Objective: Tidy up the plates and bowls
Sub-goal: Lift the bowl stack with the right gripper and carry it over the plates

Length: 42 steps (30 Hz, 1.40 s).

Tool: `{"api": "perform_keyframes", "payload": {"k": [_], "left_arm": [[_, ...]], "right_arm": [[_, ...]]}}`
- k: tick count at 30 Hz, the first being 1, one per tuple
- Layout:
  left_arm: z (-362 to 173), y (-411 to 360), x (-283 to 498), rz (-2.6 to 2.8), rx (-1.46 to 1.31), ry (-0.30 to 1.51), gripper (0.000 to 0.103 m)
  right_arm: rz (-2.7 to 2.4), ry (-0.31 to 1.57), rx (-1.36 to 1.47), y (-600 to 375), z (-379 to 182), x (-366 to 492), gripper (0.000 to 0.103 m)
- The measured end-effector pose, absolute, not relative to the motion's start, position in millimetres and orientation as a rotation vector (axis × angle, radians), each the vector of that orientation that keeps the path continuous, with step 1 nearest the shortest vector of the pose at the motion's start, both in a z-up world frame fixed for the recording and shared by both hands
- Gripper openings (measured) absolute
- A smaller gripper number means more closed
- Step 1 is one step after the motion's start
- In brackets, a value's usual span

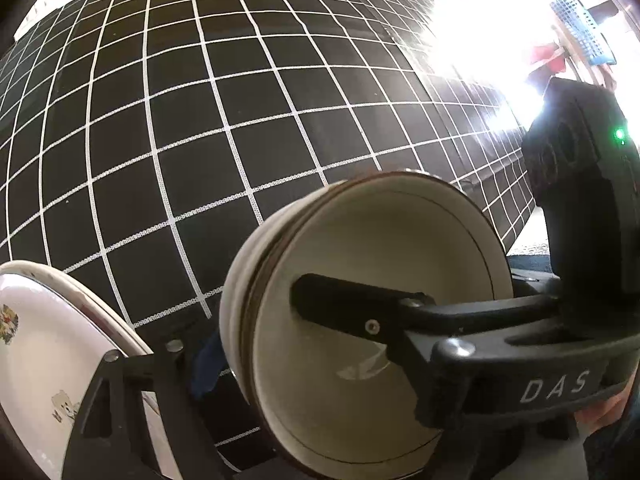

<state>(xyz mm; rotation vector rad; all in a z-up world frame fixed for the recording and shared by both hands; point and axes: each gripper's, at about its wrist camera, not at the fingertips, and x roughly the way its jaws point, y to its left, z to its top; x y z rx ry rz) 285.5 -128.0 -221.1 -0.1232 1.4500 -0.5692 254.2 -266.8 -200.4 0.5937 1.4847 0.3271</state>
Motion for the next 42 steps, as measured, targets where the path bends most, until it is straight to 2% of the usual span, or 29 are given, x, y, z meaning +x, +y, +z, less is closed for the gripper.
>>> {"api": "perform_keyframes", "payload": {"k": [14, 26, 35, 42], "left_arm": [[-218.2, -128.8, 281.4, -0.543, -0.162, 1.47, 0.082], [-181.7, -112.4, 276.1, -0.542, -0.199, 1.417, 0.082], [-135.2, -63.9, 275.5, -0.483, -0.24, 1.335, 0.082], [-122.0, -3.9, 272.1, -0.392, -0.278, 1.313, 0.082]], "right_arm": [[0.258, 1.511, 0.625, -277.2, -194.0, 253.9, 0.072], [0.252, 1.476, 0.582, -255.1, -154.5, 255.6, 0.071], [0.324, 1.444, 0.514, -203.6, -121.1, 268.0, 0.071], [0.416, 1.461, 0.46, -148.0, -121.9, 277.8, 0.071]]}}
